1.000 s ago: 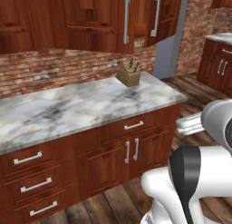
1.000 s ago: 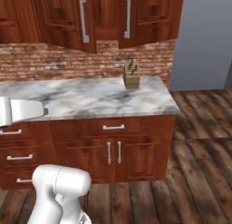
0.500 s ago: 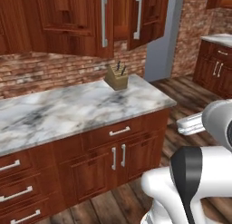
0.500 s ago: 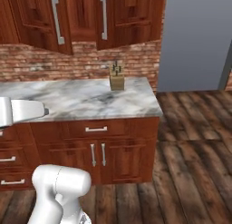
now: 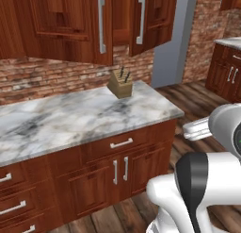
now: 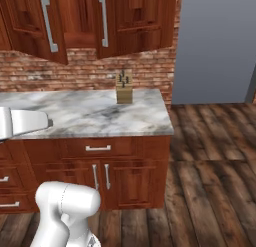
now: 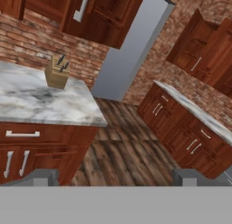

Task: Close all open cabinet doors.

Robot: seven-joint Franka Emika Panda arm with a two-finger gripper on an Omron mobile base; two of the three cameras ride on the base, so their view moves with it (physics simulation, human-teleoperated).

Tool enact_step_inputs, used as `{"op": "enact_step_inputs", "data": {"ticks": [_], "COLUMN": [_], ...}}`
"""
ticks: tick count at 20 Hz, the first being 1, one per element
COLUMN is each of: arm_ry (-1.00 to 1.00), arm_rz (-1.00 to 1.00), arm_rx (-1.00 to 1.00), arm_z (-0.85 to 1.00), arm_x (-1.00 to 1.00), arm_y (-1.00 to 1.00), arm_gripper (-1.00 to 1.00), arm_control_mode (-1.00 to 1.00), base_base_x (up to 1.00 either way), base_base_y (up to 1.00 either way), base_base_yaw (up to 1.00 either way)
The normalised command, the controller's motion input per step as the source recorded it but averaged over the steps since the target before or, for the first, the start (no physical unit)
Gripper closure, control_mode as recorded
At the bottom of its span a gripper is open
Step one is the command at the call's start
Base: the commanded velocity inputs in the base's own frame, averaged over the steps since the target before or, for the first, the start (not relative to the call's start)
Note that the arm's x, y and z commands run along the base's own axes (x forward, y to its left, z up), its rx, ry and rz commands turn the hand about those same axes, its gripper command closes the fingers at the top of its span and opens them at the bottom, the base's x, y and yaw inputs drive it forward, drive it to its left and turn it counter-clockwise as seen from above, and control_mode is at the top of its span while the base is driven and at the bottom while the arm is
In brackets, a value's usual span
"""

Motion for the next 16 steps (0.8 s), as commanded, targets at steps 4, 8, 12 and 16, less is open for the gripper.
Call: {"op": "enact_step_inputs", "data": {"ticks": [4,8,12,16], "arm_ry": [0.00,0.00,0.00,0.00], "arm_rz": [0.00,0.00,0.00,0.00], "arm_rx": [0.00,0.00,0.00,0.00], "arm_z": [0.00,0.00,0.00,0.00], "arm_x": [0.00,0.00,0.00,0.00], "arm_y": [0.00,0.00,0.00,0.00], "arm_gripper": [-1.00,-1.00,-1.00,-1.00], "arm_control_mode": [1.00,1.00,1.00,1.00], "base_base_x": [0.53,0.60,0.51,0.32], "base_base_y": [-0.12,0.00,-0.01,-0.26], "base_base_yaw": [0.12,0.11,0.12,0.17]}}
